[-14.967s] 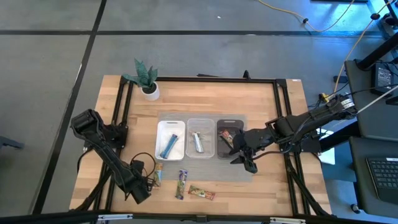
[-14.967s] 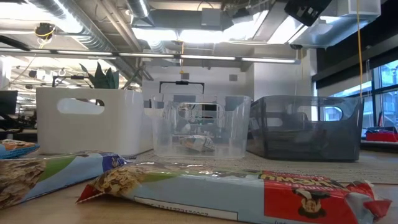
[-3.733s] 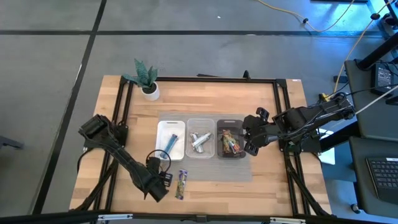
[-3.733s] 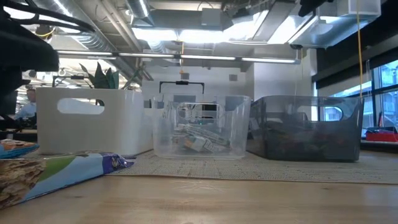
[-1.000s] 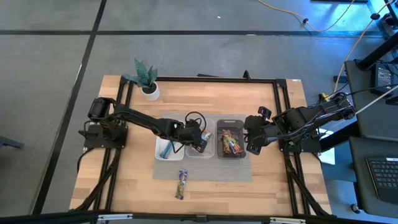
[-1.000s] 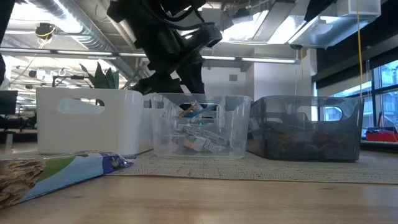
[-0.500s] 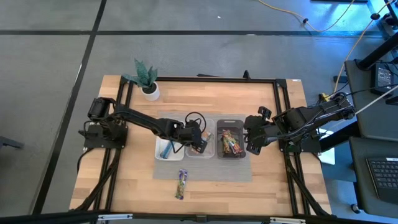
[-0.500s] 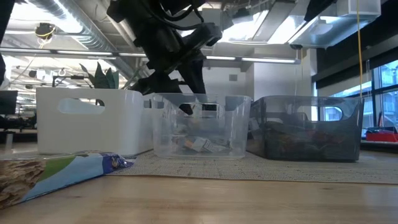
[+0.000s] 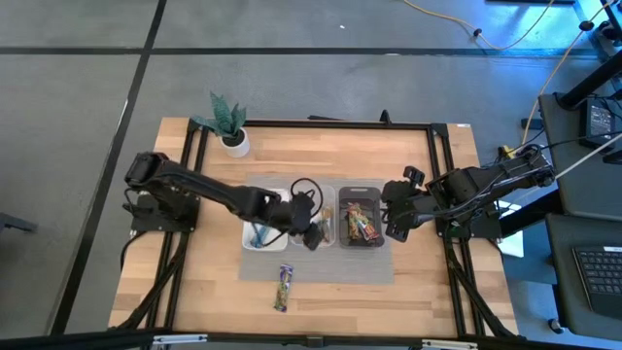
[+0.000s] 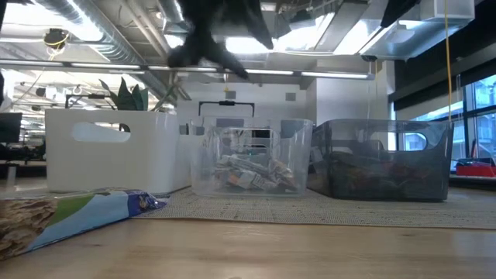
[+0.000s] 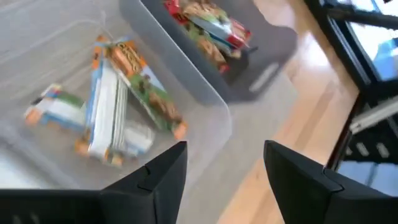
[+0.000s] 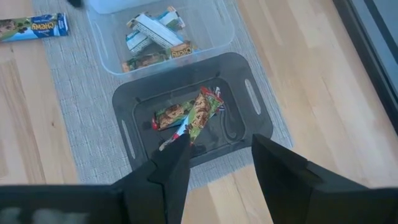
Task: Pick and place Granola Bars by type
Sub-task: Put the purple granola bar into the white bin
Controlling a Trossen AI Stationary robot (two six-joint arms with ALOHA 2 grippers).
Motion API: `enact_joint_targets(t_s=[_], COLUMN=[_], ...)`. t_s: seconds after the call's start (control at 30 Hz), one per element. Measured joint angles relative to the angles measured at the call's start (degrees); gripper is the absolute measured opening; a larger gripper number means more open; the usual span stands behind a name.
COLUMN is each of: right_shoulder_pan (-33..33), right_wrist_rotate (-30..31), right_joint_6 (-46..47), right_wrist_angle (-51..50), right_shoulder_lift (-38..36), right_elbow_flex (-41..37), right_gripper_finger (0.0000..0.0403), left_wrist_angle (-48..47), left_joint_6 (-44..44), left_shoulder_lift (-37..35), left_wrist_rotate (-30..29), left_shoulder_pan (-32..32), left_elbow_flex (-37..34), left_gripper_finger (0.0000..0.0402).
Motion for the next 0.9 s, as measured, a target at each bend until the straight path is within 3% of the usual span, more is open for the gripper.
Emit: enact_joint_targets(t_s=[0.17, 0.3, 0.57, 0.9], right_shoulder_pan=[0.00, 0.00, 0.01, 0.00], right_wrist_rotate=[0.06, 0.06, 0.08, 0.07], right_joint_6=[-1.22, -1.51, -1.70, -1.41], right_wrist_angle=[-0.17, -0.18, -0.16, 2.22], right_shoulder_lift=[-0.02, -0.04, -0.02, -0.04], right_elbow_flex=[-0.02, -0.02, -0.02, -4.53], right_gripper_finger=[0.0174, 0.0174, 0.0174, 0.0174], left_wrist_angle=[-13.63, -20.30, -23.97, -22.91], left_joint_6=[-5.49, -14.15, -31.72, -37.99], left_shoulder_lift=[-0.12, 1.74, 8.72, 18.24], left_wrist_rotate=[-5.77, -6.75, -5.42, -0.63], left_shoulder_pan=[-7.11, -12.54, -20.37, -22.07], left_elbow_flex=[8.87, 12.57, 12.98, 12.96], left_gripper_finger=[0.0201, 0.0203, 0.0199, 0.0200])
